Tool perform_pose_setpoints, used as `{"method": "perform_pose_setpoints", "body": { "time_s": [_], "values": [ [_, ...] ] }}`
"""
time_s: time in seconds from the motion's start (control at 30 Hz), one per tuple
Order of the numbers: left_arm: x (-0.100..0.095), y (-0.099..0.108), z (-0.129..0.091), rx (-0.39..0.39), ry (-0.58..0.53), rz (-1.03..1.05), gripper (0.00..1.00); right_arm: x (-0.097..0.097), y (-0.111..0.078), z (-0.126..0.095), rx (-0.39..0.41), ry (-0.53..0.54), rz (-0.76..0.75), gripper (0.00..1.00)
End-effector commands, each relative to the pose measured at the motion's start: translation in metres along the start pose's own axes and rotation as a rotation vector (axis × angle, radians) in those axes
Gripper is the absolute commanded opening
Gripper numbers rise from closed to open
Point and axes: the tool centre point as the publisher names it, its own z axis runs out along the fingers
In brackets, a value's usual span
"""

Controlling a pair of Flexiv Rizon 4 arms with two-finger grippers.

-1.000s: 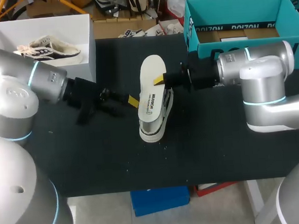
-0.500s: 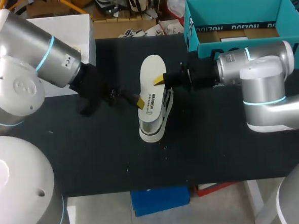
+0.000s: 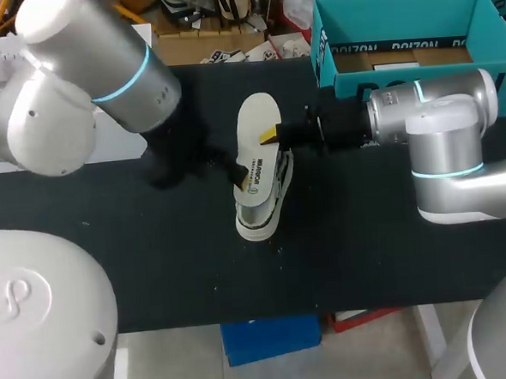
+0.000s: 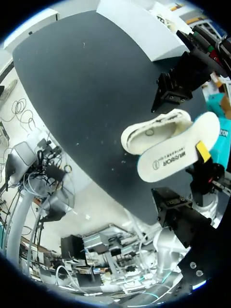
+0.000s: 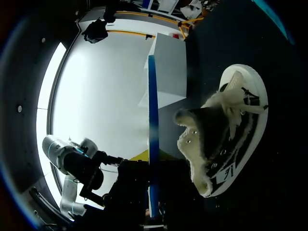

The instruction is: Take the shoe out of the shoebox, open the shoe tongue, remove and reinsert the insole, then place the shoe into the shoebox

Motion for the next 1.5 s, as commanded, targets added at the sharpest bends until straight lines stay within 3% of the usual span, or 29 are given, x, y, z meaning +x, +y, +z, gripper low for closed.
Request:
{"method": "perform_pose_setpoints", "body": {
  "time_s": [0.03,0.47,1.0,1.5],
  "values": [
    [-0.002,0.019,0.006,0.19,0.458,-0.169,1.0,0.0,0.0,0.0,0.001,-0.002,0.001,0.0],
    [-0.005,0.022,0.008,0.216,0.426,-0.356,1.0,0.0,0.0,0.0,0.001,-0.002,0.001,0.0],
    [-0.013,0.013,0.011,0.102,0.287,-0.408,1.0,0.0,0.0,0.0,0.001,-0.002,0.001,0.0],
    [-0.023,0.034,0.028,0.093,0.287,-0.371,1.0,0.0,0.0,0.0,0.001,-0.002,0.001,0.0]
  ]
}}
